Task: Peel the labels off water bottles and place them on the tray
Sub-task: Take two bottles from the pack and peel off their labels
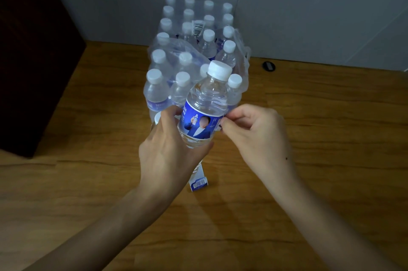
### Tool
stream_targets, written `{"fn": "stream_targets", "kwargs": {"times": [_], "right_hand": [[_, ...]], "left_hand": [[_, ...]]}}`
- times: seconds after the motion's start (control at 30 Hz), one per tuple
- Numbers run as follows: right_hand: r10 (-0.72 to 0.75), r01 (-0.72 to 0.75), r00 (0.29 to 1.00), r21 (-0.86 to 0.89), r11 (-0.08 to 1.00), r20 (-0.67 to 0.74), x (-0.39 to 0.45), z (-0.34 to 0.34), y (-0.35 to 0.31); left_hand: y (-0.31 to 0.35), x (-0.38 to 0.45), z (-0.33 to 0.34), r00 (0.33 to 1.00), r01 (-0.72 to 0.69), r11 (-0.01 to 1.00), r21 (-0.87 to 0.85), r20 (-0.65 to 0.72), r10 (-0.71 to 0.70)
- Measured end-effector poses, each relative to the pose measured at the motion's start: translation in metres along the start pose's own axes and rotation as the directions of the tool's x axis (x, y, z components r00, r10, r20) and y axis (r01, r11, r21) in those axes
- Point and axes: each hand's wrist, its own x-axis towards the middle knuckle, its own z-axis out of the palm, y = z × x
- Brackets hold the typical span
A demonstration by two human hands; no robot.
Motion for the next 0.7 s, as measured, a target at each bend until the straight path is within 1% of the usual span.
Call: {"fn": "stream_targets", "kwargs": {"times": [0.23, 0.4, 0.57, 0.63, 0.7], "right_hand": [[-0.006, 0.006, 1.000, -0.065, 0.998, 0.011, 0.0022, 0.0012, -0.0026], [-0.027, 0.027, 1.000, -0.071, 0.997, 0.004, 0.0028, 0.0012, -0.0026], [0.041, -0.040, 0.999, 0.034, 0.999, -0.019, 0.0066, -0.0002, 0.0000], [0.090, -0.089, 0.996, 0.091, 0.992, -0.010, 0.0070, -0.0008, 0.0009], [0.144, -0.142, 0.990, 0.161, 0.977, -0.001, 0.0067, -0.0014, 0.0007]], "left_hand": [[-0.0021, -0.0007, 0.0017, 1.000, -0.018, 1.000, 0.012, -0.008, 0.018], [-0.0027, -0.0013, 0.0012, 0.999, 0.014, 0.999, -0.047, 0.047, -0.011], [0.0003, -0.0002, 0.0008, 0.987, 0.124, 0.969, -0.212, 0.127, -0.099], [0.0011, 0.0006, 0.0007, 0.978, 0.175, 0.943, -0.282, 0.164, -0.132], [0.0023, 0.0013, 0.0007, 0.973, 0.196, 0.929, -0.314, 0.176, -0.146]]}}
